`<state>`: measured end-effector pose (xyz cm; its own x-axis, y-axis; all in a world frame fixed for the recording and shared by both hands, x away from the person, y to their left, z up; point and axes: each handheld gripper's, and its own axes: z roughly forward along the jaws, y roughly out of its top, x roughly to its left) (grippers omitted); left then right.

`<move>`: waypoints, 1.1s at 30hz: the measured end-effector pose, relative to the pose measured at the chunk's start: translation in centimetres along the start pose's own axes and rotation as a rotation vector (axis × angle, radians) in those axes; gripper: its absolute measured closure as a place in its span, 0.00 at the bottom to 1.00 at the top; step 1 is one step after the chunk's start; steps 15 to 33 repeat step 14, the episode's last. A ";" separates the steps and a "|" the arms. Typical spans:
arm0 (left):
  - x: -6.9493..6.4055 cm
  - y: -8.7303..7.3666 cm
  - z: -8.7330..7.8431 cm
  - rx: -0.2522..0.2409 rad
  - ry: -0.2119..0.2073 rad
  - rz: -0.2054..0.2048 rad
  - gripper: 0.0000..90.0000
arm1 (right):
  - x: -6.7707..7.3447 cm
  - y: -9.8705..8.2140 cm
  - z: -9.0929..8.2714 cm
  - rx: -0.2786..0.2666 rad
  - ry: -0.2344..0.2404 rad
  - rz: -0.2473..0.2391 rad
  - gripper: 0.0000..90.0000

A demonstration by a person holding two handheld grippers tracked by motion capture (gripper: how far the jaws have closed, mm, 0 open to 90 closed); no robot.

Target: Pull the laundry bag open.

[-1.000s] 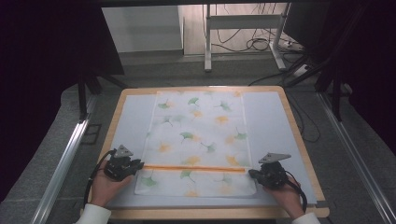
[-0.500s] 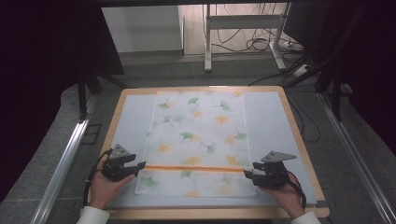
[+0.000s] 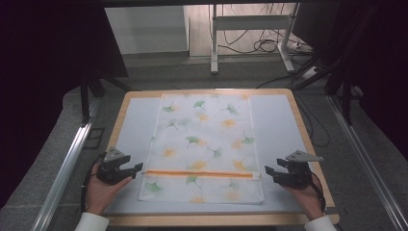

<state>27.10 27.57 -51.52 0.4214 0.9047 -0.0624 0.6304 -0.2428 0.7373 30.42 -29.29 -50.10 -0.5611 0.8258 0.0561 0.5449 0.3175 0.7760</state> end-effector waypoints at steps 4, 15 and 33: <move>0.1 0.0 -0.1 -0.001 0.004 -0.016 0.41 | -0.3 -0.1 -0.1 -0.010 0.002 0.016 0.43; -0.2 0.2 -0.3 -0.001 0.012 -0.031 0.38 | 0.2 -0.2 -0.2 -0.009 0.012 0.001 0.42; -0.2 0.2 -0.3 -0.001 0.012 -0.031 0.38 | 0.2 -0.2 -0.2 -0.009 0.012 0.001 0.42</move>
